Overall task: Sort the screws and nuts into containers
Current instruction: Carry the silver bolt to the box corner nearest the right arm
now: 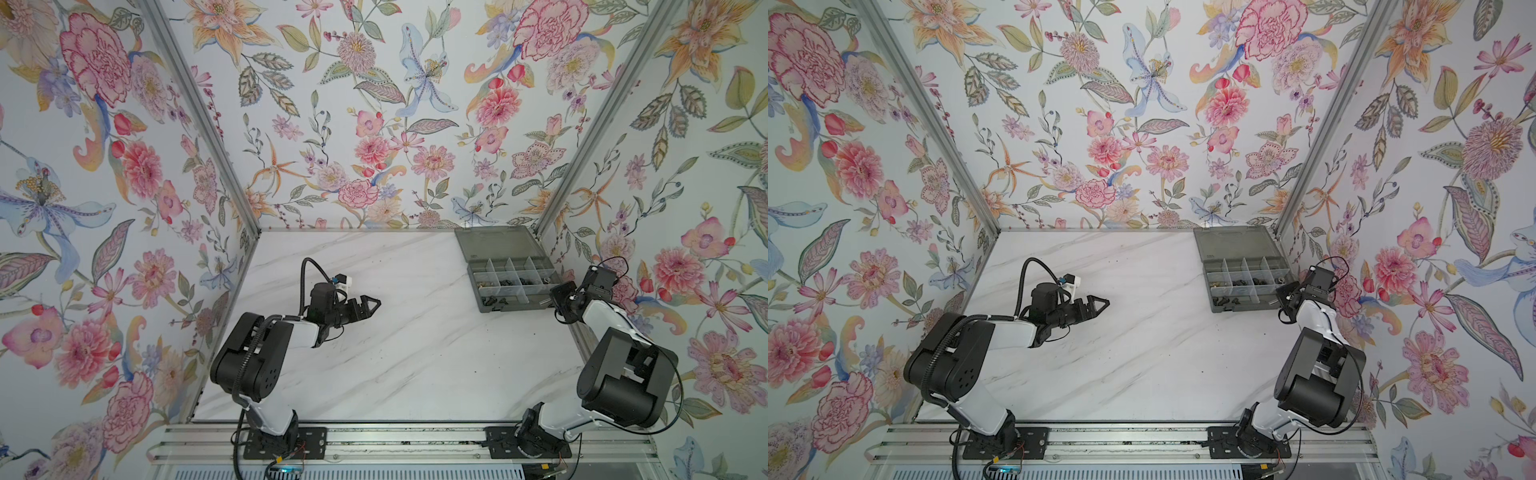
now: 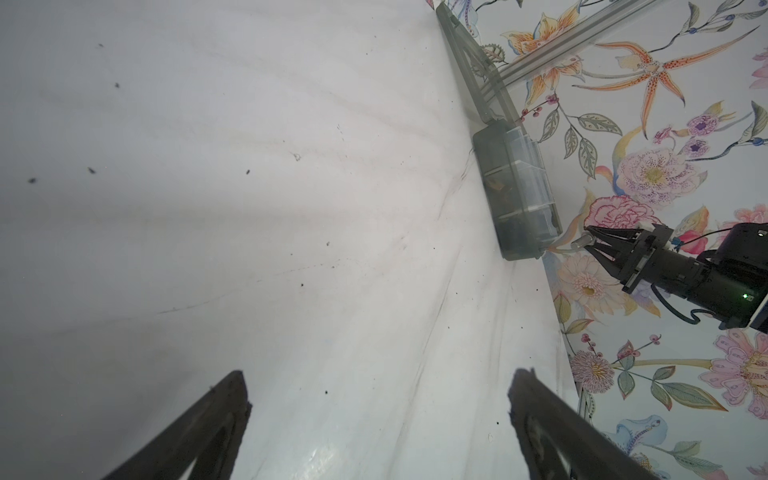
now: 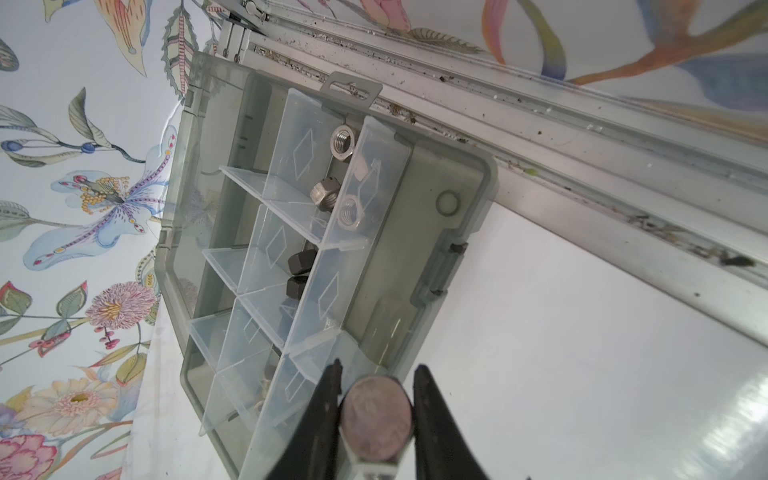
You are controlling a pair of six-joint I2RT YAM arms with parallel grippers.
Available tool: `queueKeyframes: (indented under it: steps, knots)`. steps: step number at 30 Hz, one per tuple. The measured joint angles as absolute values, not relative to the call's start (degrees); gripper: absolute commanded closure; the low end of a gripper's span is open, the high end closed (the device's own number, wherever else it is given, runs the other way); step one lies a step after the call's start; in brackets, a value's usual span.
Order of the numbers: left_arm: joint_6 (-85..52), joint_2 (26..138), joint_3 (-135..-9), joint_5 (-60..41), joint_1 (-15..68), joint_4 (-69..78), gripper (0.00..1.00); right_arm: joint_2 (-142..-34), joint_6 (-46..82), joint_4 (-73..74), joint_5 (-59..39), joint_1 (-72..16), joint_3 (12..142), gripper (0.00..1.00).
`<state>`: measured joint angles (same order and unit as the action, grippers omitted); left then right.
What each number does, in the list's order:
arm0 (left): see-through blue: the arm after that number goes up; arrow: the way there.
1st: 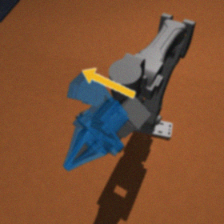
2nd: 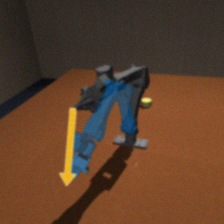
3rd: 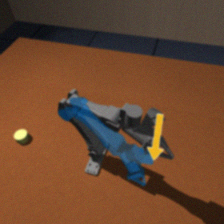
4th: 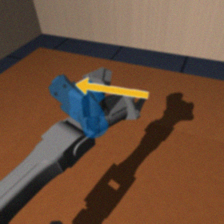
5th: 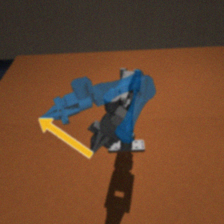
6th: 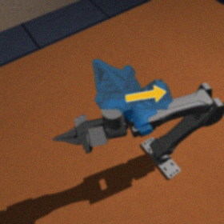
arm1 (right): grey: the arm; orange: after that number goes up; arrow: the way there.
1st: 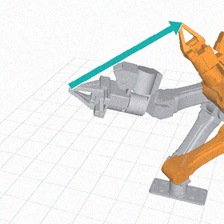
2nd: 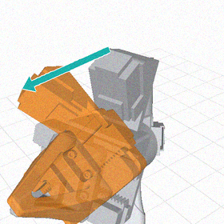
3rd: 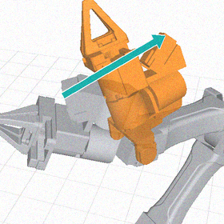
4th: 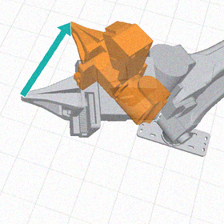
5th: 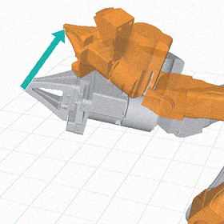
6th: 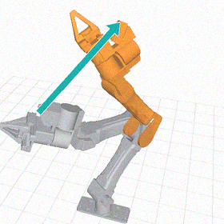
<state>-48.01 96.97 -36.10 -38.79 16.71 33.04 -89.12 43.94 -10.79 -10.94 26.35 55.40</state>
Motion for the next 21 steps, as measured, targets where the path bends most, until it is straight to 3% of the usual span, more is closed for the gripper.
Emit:
queueKeyframes:
  steps: [21]
  knots:
    - [-47.8, 93.6, -38.2, -38.1, 16.6, 29.2, 0.01, -94.6, 53.8, -4.2, -7.0, 25.7, 55.4, 1.0]
